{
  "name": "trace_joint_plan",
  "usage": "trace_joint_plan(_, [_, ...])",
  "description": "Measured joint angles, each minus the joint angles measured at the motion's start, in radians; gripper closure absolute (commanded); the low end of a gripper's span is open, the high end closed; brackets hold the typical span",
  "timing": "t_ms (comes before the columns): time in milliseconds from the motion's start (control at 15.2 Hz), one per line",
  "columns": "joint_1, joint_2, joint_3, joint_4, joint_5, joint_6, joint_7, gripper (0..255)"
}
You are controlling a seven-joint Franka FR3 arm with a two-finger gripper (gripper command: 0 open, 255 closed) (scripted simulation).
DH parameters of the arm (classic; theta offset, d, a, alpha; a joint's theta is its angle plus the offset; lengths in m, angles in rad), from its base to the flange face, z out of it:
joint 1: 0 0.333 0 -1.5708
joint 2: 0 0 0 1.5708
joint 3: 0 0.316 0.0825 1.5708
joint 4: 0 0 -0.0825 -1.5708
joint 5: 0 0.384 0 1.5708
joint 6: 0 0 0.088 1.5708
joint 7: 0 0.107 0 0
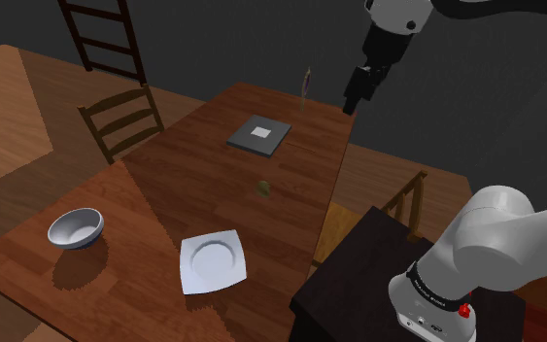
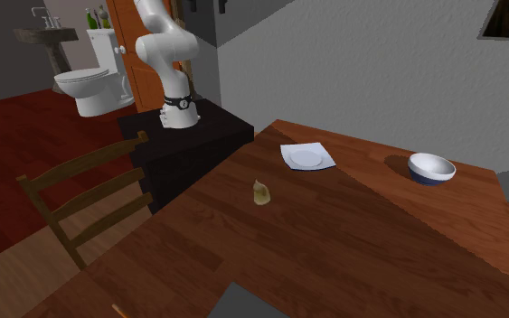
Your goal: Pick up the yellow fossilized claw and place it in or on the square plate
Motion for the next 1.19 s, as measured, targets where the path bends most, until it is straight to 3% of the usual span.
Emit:
trace_joint_plan(132, [0.0, 0.011, -0.004, -0.001, -0.001, 0.008, -0.006, 0])
trace_joint_plan(594, [0.008, 0.198, -0.038, -0.023, -0.003, 0.165, -0.076, 0])
trace_joint_plan(1188, [0.01, 0.514, -0.088, 0.036, 0.004, 0.35, -0.198, 0])
